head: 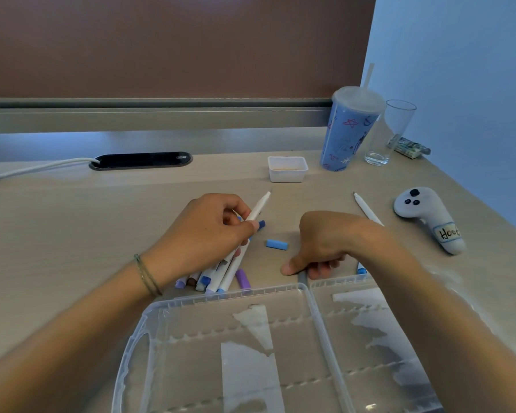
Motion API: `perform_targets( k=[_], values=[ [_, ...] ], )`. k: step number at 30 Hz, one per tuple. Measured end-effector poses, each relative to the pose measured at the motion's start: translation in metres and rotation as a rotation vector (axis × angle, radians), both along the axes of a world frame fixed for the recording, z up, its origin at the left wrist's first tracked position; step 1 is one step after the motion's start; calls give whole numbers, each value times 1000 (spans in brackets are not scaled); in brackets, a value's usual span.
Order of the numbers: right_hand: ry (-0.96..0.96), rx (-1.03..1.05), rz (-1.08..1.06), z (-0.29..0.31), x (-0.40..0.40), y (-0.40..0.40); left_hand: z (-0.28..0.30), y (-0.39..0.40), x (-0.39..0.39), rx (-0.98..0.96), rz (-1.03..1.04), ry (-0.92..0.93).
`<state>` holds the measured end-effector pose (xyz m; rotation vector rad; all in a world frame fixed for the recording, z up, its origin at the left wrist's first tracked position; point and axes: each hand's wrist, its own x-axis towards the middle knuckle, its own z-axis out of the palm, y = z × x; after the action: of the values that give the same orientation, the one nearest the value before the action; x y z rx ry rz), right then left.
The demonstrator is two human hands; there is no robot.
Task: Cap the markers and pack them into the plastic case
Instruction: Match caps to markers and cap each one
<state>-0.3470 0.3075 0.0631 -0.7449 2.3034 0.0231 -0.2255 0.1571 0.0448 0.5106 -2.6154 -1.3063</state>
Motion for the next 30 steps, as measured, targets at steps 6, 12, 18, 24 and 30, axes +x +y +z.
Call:
perform_targets(
  k=[6,12,18,24,30],
  values=[
    [-93,-175,-81,4,-11,6,1,-2,-1,-34,9,9],
    [-218,-678,-199,15,-27,21,1,-3,-2,-48,-4,10],
    [-130,-876,-231,17,-31,21,1,-2,0,-65,-37,-7],
    [-109,-973,-266,19,-28,18,0,-3,1,-73,-52,22],
    [-154,-1006,-244,20,-23,16,0,-2,2,-85,-81,31]
  ],
)
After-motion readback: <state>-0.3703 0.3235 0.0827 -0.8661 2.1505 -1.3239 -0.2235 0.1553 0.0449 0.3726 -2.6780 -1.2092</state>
